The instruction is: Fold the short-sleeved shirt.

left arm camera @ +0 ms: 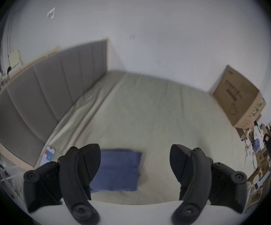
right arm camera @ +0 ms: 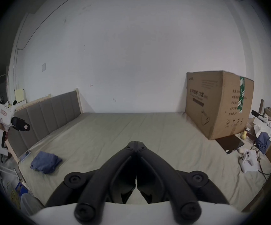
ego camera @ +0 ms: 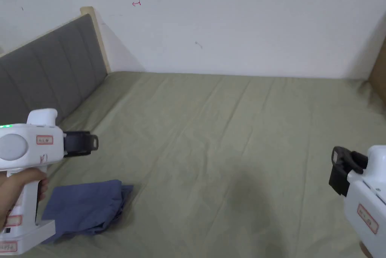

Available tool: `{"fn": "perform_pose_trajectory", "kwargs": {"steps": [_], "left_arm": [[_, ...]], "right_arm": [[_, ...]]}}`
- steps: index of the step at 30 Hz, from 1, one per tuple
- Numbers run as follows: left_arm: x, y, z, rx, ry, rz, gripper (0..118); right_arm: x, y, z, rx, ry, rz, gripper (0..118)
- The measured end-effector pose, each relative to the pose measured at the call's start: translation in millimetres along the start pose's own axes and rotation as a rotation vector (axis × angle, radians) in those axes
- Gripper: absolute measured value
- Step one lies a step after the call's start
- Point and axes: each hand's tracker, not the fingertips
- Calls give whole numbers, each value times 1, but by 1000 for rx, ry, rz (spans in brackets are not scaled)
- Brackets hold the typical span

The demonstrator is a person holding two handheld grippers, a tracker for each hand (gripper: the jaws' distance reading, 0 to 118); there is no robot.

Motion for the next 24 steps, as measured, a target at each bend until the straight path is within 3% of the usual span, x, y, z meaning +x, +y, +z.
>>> {"fn": "perform_pose_trajectory", "kwargs": {"steps": [5, 9, 21, 22, 24], "left_arm": [[71, 5, 57, 223, -58, -19, 91], [123, -4, 81, 405, -19, -69, 91], [221, -71, 65, 649, -48, -88, 90], [224, -76, 62, 658, -50, -91, 88], [233, -83, 62, 657, -56, -87, 68]], "right_arm": [[16, 28, 19, 66, -36, 19, 0], [29, 40, 32, 106, -46, 22, 0], [58, 48, 55, 211, -131, 77, 0], [59, 48, 56, 213, -133, 75, 0], [62, 47, 58, 215, -138, 74, 0]]}}
